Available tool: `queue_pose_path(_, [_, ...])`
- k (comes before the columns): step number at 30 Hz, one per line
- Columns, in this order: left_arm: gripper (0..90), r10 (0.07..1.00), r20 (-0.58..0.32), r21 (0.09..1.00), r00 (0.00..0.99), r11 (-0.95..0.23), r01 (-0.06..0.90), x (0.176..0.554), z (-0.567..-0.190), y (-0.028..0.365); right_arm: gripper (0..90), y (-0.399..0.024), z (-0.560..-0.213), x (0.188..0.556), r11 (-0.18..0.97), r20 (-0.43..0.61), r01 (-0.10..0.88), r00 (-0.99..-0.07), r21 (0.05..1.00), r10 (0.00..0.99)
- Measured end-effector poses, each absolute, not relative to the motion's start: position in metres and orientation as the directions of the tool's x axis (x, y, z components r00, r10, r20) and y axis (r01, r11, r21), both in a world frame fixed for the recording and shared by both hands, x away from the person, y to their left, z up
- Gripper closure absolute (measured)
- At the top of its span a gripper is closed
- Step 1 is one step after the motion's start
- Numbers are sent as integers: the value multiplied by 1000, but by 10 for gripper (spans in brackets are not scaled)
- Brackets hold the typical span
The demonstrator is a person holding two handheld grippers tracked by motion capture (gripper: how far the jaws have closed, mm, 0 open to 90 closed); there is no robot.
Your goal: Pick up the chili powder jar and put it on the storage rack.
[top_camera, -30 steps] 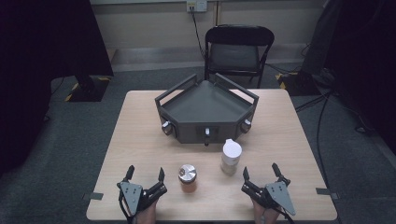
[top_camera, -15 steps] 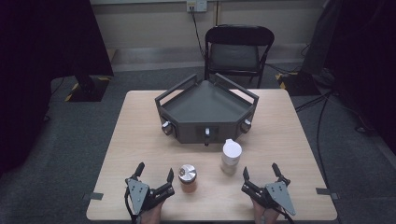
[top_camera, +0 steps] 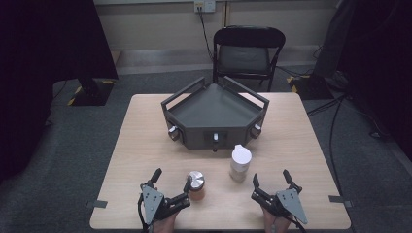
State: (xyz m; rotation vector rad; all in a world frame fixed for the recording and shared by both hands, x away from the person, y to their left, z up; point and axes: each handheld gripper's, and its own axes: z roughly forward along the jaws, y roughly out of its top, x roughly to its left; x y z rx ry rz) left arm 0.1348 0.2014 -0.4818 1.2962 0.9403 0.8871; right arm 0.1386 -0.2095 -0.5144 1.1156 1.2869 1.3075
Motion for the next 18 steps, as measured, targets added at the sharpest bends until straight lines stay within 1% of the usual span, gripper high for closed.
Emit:
queue_pose_path(15, [0,895,-42,999,445,49,-4,139,-488,189,11,-210,-514,139,10,-14,-29,-128,1000,992])
queue_pose_path(18, [2,882,-43,999,469,38,21,142,-486,189,11,-210,-514,139,10,-13,-29,-128,1000,992])
